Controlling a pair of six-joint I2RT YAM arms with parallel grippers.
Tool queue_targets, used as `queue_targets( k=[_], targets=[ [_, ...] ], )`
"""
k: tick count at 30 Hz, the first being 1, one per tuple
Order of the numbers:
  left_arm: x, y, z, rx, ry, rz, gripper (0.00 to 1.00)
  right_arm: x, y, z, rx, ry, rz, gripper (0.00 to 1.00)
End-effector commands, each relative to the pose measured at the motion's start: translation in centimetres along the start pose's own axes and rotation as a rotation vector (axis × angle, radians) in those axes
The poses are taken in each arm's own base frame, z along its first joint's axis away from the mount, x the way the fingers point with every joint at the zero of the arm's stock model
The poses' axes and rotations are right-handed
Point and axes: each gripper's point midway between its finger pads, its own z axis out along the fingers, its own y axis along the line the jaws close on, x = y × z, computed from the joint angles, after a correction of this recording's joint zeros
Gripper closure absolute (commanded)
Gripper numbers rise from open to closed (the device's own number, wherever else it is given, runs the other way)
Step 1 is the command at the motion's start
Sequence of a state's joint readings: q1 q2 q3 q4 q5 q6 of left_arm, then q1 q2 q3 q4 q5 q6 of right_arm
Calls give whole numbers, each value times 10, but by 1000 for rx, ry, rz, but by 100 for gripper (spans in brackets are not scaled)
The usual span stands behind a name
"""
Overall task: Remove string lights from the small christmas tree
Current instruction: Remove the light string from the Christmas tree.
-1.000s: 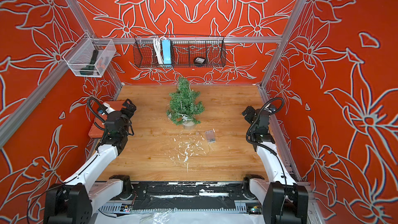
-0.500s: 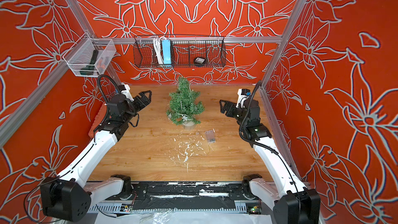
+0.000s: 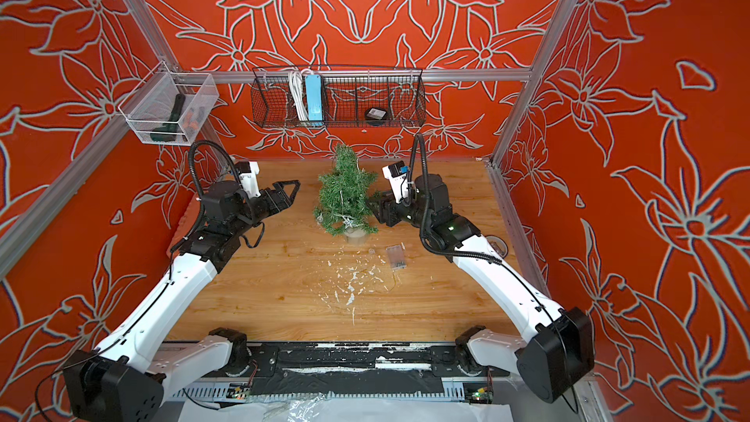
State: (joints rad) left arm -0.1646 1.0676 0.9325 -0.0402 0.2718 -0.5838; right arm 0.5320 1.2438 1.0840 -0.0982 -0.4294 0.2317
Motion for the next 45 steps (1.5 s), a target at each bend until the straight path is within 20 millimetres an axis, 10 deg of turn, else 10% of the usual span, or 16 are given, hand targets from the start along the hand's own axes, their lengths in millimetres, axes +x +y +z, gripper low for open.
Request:
queue_targets(
  k=[1, 33, 45],
  targets=[
    [6, -5, -3, 31, 19, 9, 12, -15, 9, 3, -28, -19, -66, 41],
    [10, -10, -2, 58, 48, 23, 11, -28, 17, 21, -52, -24, -66, 99],
    [-7, -36, -10, 129, 31, 36, 11, -39, 18, -3, -5, -74, -81, 100]
  ],
)
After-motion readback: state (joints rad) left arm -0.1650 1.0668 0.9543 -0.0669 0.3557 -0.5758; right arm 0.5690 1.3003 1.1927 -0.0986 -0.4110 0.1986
